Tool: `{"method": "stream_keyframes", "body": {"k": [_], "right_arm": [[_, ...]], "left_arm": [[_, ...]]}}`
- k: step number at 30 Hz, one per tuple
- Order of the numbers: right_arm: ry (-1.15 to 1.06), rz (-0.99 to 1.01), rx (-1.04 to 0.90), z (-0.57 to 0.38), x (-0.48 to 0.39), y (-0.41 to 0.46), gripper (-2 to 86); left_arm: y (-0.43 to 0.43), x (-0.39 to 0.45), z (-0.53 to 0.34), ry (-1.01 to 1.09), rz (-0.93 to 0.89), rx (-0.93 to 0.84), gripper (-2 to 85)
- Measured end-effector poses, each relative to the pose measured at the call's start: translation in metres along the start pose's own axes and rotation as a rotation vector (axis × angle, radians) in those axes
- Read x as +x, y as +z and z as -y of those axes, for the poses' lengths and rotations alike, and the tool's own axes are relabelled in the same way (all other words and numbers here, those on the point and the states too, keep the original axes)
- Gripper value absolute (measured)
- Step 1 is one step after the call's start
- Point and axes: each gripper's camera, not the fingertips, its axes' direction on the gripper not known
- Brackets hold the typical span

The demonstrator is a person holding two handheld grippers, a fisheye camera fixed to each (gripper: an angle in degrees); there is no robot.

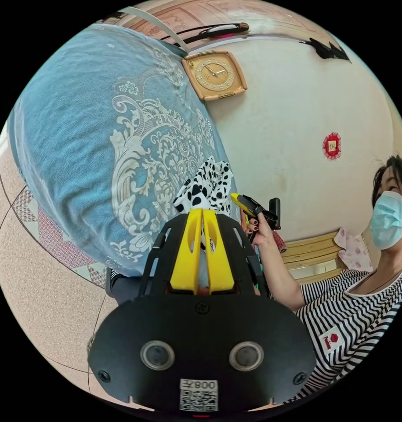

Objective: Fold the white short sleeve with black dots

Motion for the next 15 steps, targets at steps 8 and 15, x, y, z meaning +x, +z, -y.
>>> {"method": "stream_keyframes", "body": {"k": [8, 15], "right_arm": [[-0.073, 0.1, -0.229, -0.002, -0.005, 0.101, 0.1], [-0.075, 0.175, -0.231, 0.03, -0.006, 0.144, 0.0]], "left_arm": [[0.07, 0.077, -0.007, 0.284, 0.103, -0.314, 0.1], [0.084, 0.119, -0.015, 0.402, 0.139, -0.241, 0.0]]}}
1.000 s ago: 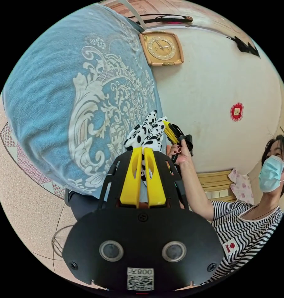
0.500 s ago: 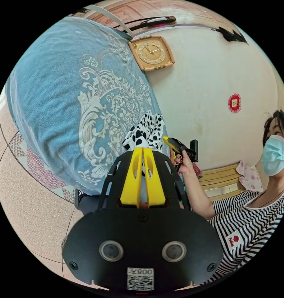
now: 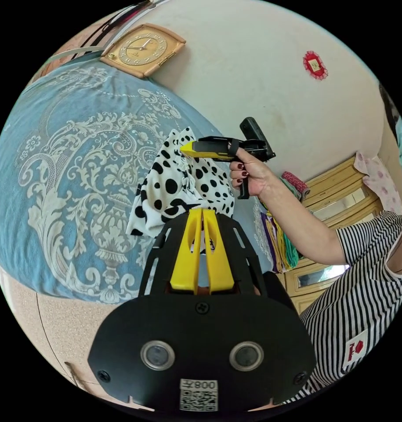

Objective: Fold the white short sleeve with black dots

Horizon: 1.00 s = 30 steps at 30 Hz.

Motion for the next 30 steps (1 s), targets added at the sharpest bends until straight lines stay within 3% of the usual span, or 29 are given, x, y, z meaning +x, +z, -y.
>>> {"method": "stream_keyframes", "body": {"k": [4, 8, 14, 19, 23, 26, 30], "right_arm": [[-0.058, -0.011, 0.057, -0.009, -0.008, -0.006, 0.0], [-0.04, -0.161, 0.151, -0.032, 0.003, -0.013, 0.0], [-0.018, -0.282, 0.106, -0.016, 0.029, 0.018, 0.0], [0.009, -0.258, 0.138, -0.012, 0.039, 0.017, 0.0], [0.086, -0.167, 0.169, -0.011, 0.058, 0.01, 0.0], [0.121, -0.121, 0.188, -0.014, 0.069, 0.005, 0.0], [0.133, -0.09, 0.217, -0.023, 0.07, -0.003, 0.0]], "left_arm": [[0.01, 0.013, -0.008, 0.052, -0.018, -0.055, 0.0], [0.003, -0.002, -0.015, -0.074, 0.137, 0.001, 0.1], [-0.009, -0.019, -0.028, -0.222, 0.091, 0.077, 0.1], [0.008, 0.016, -0.024, -0.084, -0.004, 0.018, 0.1], [0.018, 0.002, -0.023, -0.191, 0.15, 0.032, 0.1], [0.013, -0.015, -0.035, -0.282, 0.08, 0.069, 0.1], [0.01, 0.009, -0.043, -0.2, 0.012, 0.068, 0.1]]}}
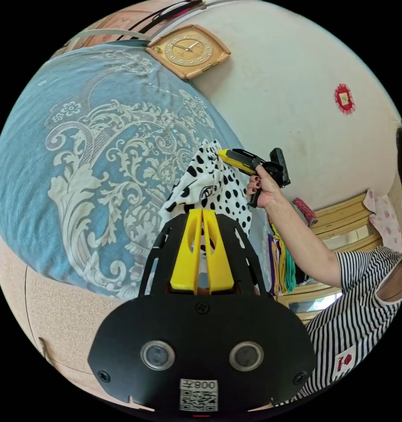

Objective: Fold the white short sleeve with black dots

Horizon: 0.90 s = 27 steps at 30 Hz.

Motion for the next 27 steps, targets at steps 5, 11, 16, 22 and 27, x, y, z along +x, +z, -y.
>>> {"method": "stream_keyframes", "body": {"k": [5, 11, 16, 22, 27], "right_arm": [[0.005, 0.049, 0.091, -0.018, -0.004, -0.029, 0.0], [-0.108, 0.114, 0.078, -0.067, -0.039, -0.057, 0.0], [-0.158, 0.008, -0.102, -0.066, -0.058, -0.007, 0.0], [-0.177, -0.015, -0.062, -0.058, -0.073, -0.027, 0.1], [-0.14, -0.011, -0.029, -0.071, -0.064, -0.062, 0.2]], "left_arm": [[0.018, 0.009, 0.009, 0.045, 0.065, -0.022, 0.1], [0.008, -0.017, -0.003, -0.07, 0.006, 0.035, 0.1], [0.011, -0.02, -0.018, -0.086, 0.052, -0.006, 0.1], [0.017, 0.01, -0.007, 0.043, 0.004, -0.009, 0.2], [0.035, -0.018, -0.004, -0.067, 0.012, -0.025, 0.4]]}}
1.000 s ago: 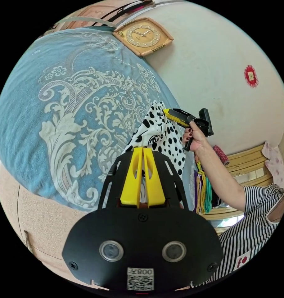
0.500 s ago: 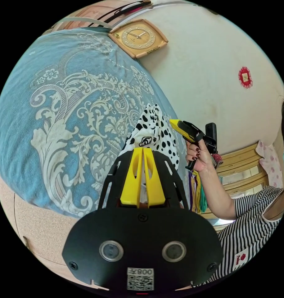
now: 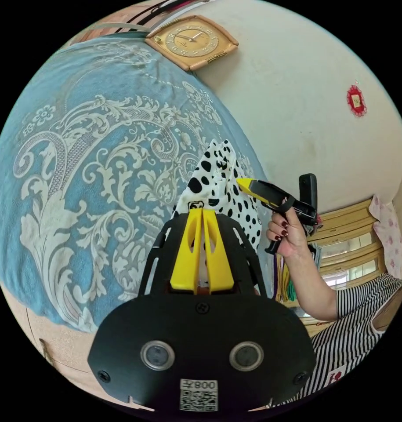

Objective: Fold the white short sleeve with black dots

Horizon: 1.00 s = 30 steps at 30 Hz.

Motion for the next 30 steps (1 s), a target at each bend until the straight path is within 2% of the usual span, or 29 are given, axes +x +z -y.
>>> {"method": "stream_keyframes", "body": {"k": [4, 11, 17, 22, 30], "right_arm": [[0.026, 0.102, 0.062, -0.038, 0.011, -0.059, 0.6], [0.307, 0.234, -0.013, -0.161, 0.056, -0.111, 3.4], [0.494, 0.389, -0.016, -0.202, 0.078, -0.124, 6.3], [0.499, 0.446, -0.043, -0.192, 0.067, -0.129, 6.8], [0.54, 0.569, -0.023, -0.175, 0.049, -0.144, 6.4]], "left_arm": [[-0.025, 0.015, -0.024, 0.094, -0.055, 0.01, 0.9], [0.014, 0.059, -0.084, 0.271, -0.137, -0.348, 5.0], [0.076, 0.091, -0.097, 0.33, -0.164, -0.583, 6.0], [0.089, 0.091, -0.094, 0.324, -0.103, -0.592, 2.5], [0.064, 0.072, -0.075, 0.312, -0.151, -0.55, 1.4]]}}
